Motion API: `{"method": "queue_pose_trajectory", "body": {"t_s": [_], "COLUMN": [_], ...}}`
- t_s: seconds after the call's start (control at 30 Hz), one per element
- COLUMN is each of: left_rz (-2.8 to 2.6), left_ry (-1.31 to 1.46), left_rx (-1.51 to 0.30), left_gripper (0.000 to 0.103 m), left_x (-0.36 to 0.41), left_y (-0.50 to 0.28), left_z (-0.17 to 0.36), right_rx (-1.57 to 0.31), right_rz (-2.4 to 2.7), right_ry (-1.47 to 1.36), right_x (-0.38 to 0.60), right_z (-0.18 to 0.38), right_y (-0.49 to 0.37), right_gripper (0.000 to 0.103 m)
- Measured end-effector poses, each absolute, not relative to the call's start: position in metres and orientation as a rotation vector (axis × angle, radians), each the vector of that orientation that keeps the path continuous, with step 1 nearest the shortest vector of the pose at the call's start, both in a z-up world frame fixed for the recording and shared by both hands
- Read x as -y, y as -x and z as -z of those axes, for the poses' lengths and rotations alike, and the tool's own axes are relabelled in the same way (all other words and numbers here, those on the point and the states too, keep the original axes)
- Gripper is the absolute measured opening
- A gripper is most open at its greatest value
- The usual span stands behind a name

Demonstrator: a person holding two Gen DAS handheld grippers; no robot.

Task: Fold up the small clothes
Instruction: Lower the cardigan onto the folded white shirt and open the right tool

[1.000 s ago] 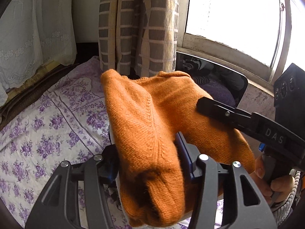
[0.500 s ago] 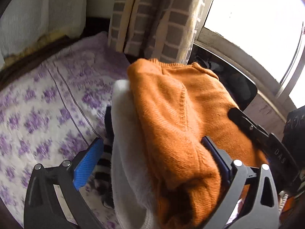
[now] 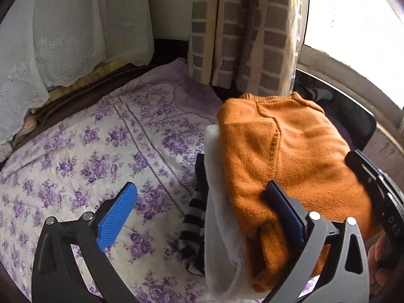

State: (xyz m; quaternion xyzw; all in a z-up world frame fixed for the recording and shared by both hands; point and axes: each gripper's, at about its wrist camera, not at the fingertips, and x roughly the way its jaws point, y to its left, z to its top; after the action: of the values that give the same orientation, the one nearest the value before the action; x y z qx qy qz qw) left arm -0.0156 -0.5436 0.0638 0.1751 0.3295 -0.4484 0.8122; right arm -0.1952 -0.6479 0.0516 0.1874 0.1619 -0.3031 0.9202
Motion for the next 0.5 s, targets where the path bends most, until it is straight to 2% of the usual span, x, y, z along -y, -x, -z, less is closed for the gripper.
{"method": "queue_pose_trajectory", "body": {"t_s": [0.3, 0.5], "left_rz": [0.899, 0.894], "left_ry": [-0.428, -0.414], "left_rx": [-0.545, -0.519], "left_gripper": [0.099, 0.099], "left_x": [0.508, 0.47], "left_y": [0.051, 0.071], "left_z": [-0.079, -0.082], "right_rx": [-0.325, -0.333], "right_rz": [0.619, 0.609], "right_ry": [-0.364, -0.379], "right_x": [0.618, 0.584], "right_z": [-0.072, -0.075], "right_y": [0.207, 0.226], "right_gripper": [0.02, 0.02]}}
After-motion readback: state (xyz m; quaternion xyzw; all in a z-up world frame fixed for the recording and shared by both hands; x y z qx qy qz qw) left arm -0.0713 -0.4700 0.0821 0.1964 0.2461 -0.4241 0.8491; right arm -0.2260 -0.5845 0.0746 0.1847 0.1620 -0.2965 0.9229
